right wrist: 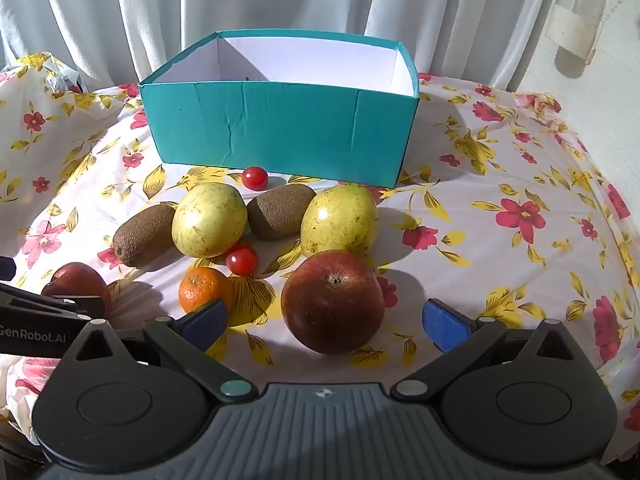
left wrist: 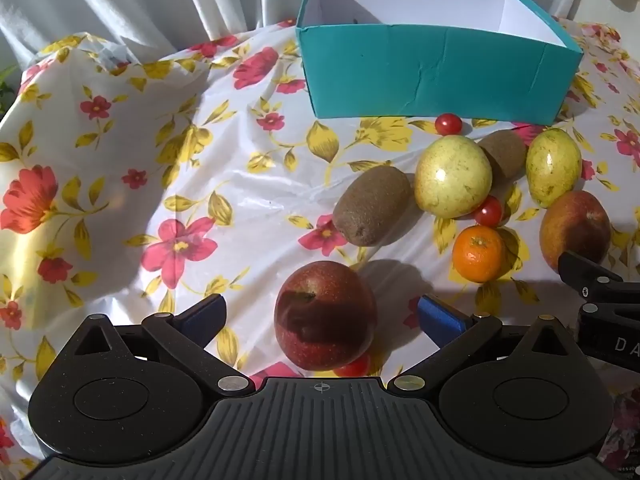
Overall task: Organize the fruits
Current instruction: 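Move the left gripper toward the large red apple in front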
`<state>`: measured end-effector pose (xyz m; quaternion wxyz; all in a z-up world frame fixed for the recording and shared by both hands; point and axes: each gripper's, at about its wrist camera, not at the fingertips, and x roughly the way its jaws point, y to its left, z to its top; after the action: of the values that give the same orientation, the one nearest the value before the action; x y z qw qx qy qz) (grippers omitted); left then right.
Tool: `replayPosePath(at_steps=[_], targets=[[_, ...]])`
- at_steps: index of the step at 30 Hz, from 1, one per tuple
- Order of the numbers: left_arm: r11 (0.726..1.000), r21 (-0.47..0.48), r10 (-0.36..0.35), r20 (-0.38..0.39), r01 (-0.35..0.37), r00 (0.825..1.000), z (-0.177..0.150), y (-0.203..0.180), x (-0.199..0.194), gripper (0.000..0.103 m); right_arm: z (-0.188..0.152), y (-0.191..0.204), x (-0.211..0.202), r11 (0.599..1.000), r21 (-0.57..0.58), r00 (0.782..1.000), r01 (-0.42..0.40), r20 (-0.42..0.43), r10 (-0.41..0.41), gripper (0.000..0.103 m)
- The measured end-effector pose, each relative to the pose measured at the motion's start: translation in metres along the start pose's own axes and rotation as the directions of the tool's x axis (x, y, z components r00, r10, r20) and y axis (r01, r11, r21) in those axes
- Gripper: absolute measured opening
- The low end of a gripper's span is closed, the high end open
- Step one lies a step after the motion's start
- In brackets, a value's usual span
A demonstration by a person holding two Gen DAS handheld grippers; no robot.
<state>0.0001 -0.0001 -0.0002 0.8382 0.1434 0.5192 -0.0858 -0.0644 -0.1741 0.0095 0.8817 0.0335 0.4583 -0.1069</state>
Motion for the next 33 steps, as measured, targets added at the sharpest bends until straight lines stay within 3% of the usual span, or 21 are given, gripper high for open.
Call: replayPosePath(at_steps=[33], targets=[[0.999, -0.038, -0.011, -0.038, 0.01, 0.999, 0.006, 0.007, 0.012, 0.103, 0.008, 0.006, 0.012, 1.0, -0.023, 1.0, -0.014, -0.017, 0.014, 0.103]])
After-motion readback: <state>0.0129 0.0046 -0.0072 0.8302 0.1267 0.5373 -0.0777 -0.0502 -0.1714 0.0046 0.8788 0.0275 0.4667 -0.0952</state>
